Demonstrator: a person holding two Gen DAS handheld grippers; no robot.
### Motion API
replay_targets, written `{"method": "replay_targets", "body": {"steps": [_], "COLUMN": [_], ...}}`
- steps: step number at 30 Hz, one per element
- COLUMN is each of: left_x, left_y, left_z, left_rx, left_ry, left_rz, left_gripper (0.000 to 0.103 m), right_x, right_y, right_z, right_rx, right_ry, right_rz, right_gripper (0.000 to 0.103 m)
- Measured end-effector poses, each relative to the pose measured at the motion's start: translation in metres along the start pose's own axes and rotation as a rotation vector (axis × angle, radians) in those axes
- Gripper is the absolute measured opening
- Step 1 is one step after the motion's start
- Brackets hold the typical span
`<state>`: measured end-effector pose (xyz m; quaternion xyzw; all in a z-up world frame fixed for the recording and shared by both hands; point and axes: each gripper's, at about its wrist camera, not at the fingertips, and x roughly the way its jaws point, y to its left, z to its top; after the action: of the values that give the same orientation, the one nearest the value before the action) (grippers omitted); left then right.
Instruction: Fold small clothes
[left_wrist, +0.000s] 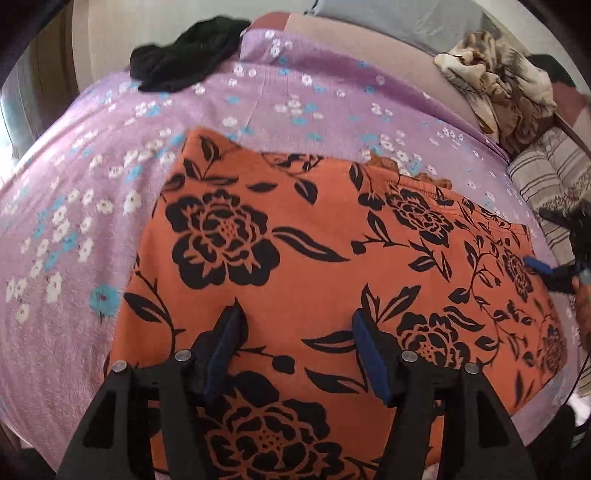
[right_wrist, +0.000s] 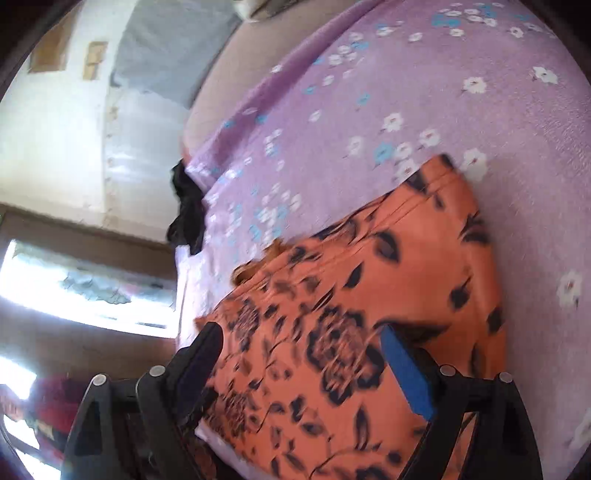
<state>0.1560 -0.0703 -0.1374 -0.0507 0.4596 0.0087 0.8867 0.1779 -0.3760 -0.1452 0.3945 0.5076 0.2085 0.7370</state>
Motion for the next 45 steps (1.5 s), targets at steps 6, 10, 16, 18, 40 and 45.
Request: {"method": "replay_targets", "body": {"steps": [6,10,16,18,40,45], "left_x": [0.001,-0.003,-0.024,-0.023,-0.01,0.0], "left_y": [0.002,0.004,-0.006,-0.015,-0.023,-0.028], "left_z": [0.002,0.007,0.018,0.017,0.001,-0.004], "left_rx": [0.01,-0.026,-0.027,-0.006,-0.035,0.03], "left_ry": [0.006,0.01,-0.049,-0.046,0.0,0.016], "left_rz": [-0.013,-0.023,-0.067,-0.077,-0.06,-0.015], "left_gripper": [0.067,0.067,0.067,0.067,0.067,0.067], "right_x": [0.0,-0.028,-0.093,-0.119,-0.099,-0.084], "right_y": [-0.059,-0.057,-0.03,-0.035,-0.011,-0.063], "right_z": [0.063,0.066,-0.007,-0.055,-0.148,-0.155], "right_rx": [0.249,0.224,0.076,0.12,0.167,0.304], "right_ry": [-0.126,-0.236,-0.202,-0.201,-0.371,-0.291], "right_rz": [0.124,0.025,0.049,0.014,-0.198,-0.141], "right_gripper": [0.088,0.09,0.09,0.09,0.01,0.025]}}
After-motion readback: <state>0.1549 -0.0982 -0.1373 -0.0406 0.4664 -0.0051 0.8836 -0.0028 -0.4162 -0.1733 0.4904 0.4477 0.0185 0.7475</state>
